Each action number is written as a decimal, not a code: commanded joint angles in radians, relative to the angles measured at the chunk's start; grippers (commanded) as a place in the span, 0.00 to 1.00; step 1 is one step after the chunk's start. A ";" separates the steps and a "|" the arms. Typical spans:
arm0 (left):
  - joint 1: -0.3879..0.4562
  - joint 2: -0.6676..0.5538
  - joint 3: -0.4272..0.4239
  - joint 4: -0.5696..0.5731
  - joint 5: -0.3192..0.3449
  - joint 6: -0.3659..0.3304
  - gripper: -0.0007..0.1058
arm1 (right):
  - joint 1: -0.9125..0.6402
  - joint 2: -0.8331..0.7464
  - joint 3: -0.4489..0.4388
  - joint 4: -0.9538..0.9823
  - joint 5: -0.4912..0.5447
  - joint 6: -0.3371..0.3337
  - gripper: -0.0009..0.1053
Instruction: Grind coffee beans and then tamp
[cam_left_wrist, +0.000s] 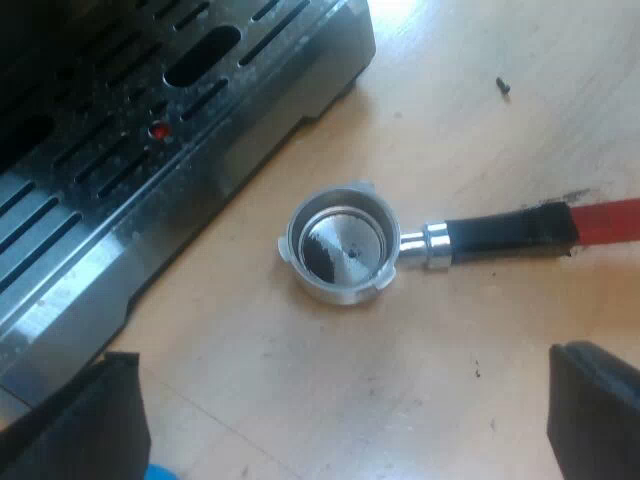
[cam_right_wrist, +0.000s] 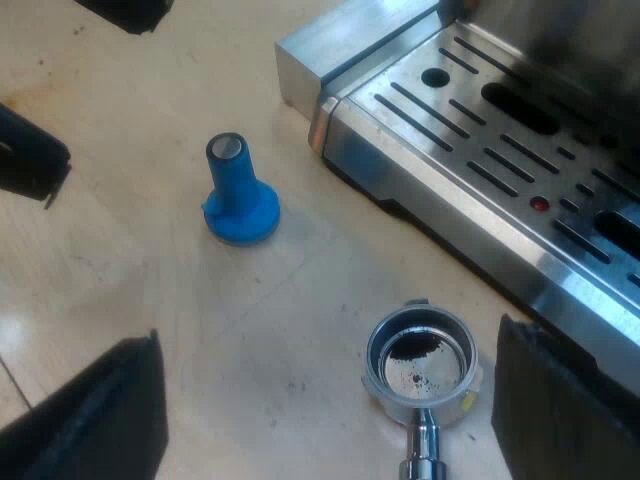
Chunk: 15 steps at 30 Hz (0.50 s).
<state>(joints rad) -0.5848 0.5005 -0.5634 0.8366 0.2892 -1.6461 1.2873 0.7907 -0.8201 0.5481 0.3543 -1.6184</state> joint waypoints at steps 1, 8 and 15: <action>-0.006 -0.003 -0.007 -0.027 -0.009 -0.001 0.78 | -0.002 -0.002 -0.008 -0.013 0.000 -0.018 0.66; -0.006 -0.003 -0.007 -0.093 -0.019 -0.009 0.78 | -0.002 -0.002 -0.008 -0.013 -0.003 0.028 0.66; -0.006 -0.003 -0.007 -0.034 -0.111 -0.067 0.78 | -0.002 0.044 -0.008 -0.013 -0.075 -0.049 0.66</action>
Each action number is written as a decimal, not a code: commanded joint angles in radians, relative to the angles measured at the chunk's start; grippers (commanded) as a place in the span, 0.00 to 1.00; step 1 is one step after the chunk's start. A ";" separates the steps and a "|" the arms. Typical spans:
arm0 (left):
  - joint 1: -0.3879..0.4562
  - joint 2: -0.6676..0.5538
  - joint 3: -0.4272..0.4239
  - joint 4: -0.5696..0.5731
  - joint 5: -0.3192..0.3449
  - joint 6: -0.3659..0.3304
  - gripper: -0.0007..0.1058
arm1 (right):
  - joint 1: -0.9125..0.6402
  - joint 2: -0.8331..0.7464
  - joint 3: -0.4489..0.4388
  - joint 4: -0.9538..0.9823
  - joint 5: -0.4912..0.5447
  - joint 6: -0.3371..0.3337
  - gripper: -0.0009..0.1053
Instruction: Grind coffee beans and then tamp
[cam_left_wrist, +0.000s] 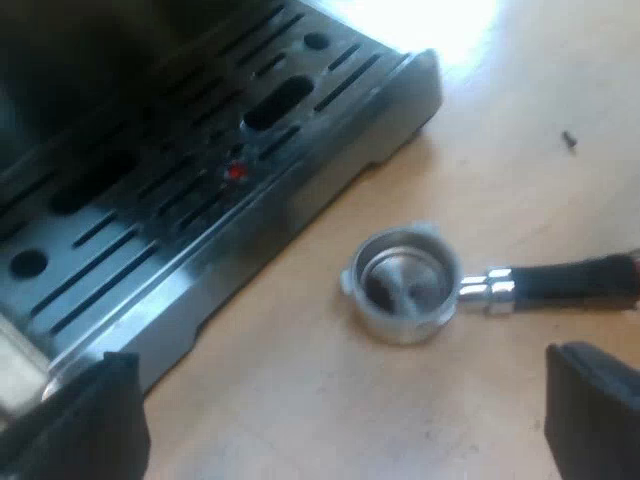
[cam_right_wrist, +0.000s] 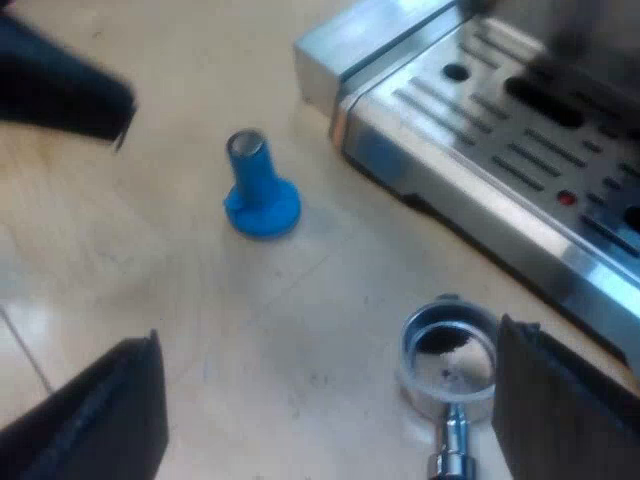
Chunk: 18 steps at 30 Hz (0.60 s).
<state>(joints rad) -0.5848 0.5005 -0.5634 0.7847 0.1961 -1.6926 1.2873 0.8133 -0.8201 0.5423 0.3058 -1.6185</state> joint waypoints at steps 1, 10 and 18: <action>0.002 -0.003 -0.010 0.036 -0.033 -0.020 0.78 | -0.002 0.043 -0.008 -0.011 -0.027 -0.053 0.66; 0.244 -0.001 -0.039 0.138 -0.021 0.001 0.78 | -0.002 0.197 0.078 -0.288 -0.031 -0.053 0.66; 0.271 0.018 -0.039 0.138 -0.020 0.001 0.78 | -0.002 0.293 0.127 -0.467 -0.057 -0.053 0.66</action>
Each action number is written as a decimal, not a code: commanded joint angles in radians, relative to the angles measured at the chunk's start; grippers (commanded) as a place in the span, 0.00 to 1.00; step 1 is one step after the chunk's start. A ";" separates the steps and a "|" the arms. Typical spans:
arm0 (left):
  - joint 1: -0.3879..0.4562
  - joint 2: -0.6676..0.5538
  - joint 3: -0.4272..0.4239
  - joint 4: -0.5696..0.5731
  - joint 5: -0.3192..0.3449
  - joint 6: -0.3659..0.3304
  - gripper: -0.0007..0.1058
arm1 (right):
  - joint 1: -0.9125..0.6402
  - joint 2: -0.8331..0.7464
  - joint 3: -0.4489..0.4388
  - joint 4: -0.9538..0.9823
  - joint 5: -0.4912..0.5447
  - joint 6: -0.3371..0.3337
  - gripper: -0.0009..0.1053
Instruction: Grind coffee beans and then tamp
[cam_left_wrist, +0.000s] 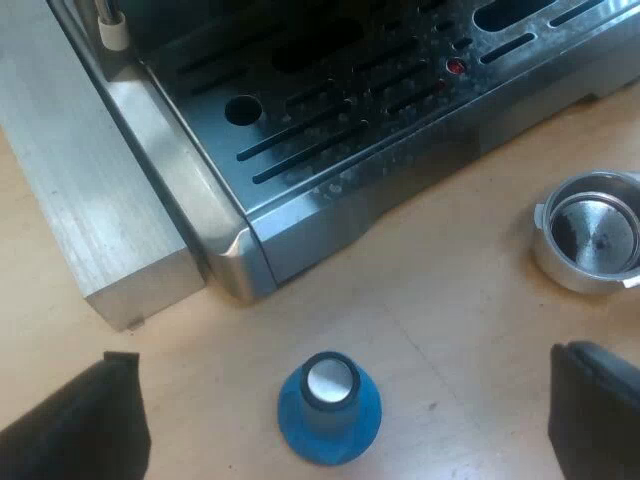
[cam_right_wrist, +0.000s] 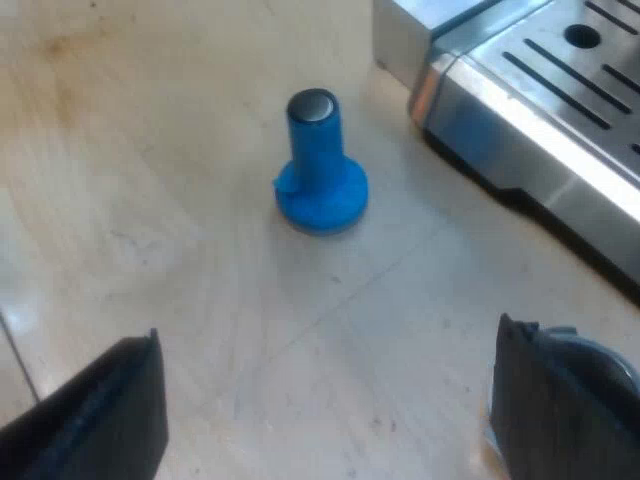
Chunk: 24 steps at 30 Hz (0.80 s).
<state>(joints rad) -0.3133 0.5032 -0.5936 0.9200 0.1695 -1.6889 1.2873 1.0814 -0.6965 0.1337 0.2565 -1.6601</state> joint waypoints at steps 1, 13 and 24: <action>-0.001 0.031 -0.009 0.003 0.006 -0.003 0.78 | -0.002 0.043 0.005 -0.076 -0.008 -0.012 0.66; -0.001 0.248 -0.009 -0.001 0.006 0.042 0.78 | -0.002 0.150 0.005 -0.153 -0.011 -0.012 0.66; -0.001 0.461 -0.009 -0.075 0.006 0.058 0.78 | -0.002 0.150 0.005 -0.153 -0.011 -0.012 0.66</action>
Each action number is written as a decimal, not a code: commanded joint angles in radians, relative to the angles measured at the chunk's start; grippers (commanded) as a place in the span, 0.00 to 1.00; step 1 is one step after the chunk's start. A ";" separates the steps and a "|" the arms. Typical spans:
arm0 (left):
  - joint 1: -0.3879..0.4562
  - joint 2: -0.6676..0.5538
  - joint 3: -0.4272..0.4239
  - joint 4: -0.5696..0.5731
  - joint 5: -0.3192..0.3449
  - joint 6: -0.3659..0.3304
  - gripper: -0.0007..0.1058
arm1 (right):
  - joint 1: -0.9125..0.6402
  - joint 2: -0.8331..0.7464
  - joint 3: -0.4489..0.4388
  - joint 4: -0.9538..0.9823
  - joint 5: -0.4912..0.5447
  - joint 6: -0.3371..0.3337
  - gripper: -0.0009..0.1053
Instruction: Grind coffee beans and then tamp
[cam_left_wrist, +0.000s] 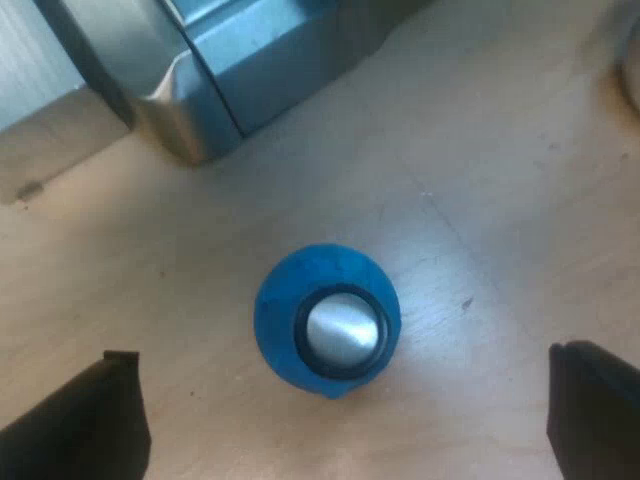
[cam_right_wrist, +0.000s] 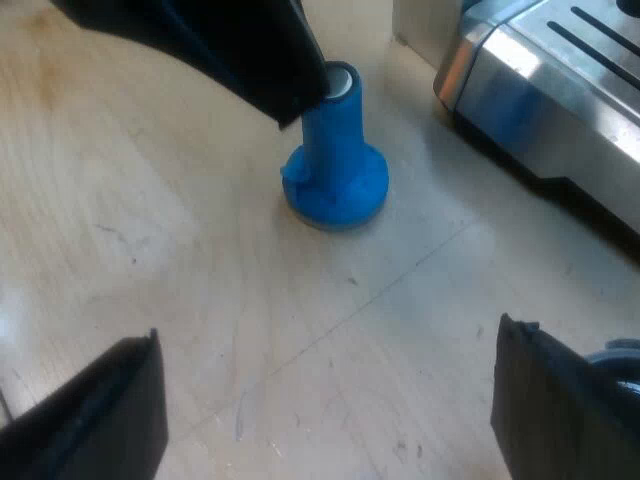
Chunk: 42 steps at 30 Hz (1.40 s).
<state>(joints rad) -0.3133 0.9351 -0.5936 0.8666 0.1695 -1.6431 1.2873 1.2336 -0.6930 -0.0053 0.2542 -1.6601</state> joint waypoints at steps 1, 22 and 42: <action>-0.001 0.055 -0.009 -0.029 0.006 0.017 0.78 | -0.002 -0.002 0.001 -0.014 -0.008 -0.007 0.66; -0.001 0.338 -0.009 -0.151 0.006 0.031 0.78 | -0.002 -0.002 0.001 -0.014 -0.006 0.005 0.66; -0.020 0.252 -0.036 -0.057 0.008 0.051 0.01 | -0.002 -0.005 0.001 -0.014 -0.006 0.016 0.66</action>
<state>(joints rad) -0.3287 1.2043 -0.6182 0.8089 0.1703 -1.6032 1.2873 1.2336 -0.6930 -0.0053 0.2542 -1.6381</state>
